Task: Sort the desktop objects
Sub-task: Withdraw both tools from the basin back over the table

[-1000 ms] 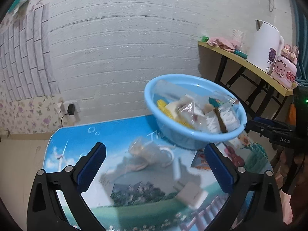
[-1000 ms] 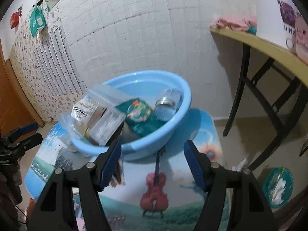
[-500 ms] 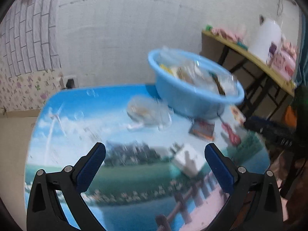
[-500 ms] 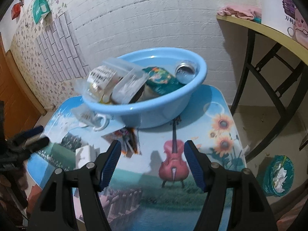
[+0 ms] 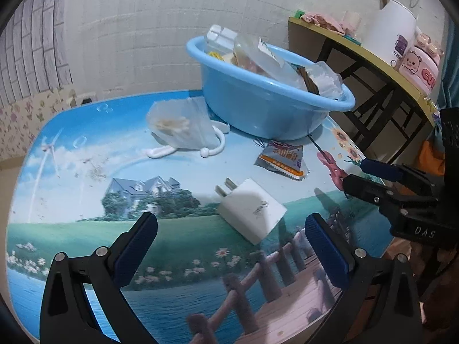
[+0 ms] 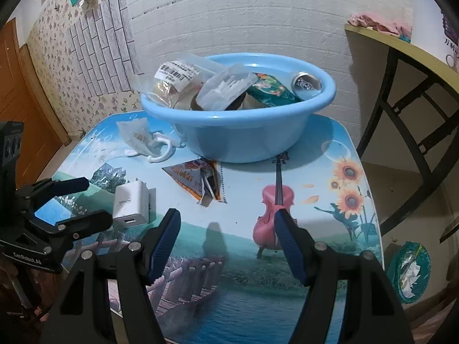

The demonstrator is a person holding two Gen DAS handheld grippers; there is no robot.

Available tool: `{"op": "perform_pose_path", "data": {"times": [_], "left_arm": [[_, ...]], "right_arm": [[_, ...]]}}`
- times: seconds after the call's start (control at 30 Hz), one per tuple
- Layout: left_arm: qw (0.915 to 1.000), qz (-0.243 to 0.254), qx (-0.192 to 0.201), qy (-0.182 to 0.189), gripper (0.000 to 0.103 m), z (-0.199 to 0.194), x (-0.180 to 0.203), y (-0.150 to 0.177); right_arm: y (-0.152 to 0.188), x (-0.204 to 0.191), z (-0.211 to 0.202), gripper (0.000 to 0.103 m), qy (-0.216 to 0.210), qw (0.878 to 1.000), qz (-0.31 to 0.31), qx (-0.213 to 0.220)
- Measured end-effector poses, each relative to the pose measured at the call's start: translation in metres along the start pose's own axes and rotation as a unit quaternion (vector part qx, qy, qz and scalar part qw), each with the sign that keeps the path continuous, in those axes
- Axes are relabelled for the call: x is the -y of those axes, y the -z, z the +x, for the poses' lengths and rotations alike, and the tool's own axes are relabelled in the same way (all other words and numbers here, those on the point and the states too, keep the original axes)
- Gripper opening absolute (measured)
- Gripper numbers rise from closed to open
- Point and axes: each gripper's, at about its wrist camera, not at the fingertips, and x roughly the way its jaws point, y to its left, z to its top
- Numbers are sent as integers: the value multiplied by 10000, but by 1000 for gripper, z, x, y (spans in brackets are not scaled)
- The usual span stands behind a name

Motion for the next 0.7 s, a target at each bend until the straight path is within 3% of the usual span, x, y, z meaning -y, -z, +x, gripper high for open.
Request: {"op": "perform_pose_path", "data": {"times": [0.13, 0.7], "left_arm": [[9996, -162, -165, 129, 103, 13, 6, -1], [9989, -334, -242, -222, 103, 31, 0, -6]], "right_arm": [[1, 5, 3, 67, 11, 10000, 53, -20], [1, 8, 15, 68, 4, 9999, 80, -135]]}}
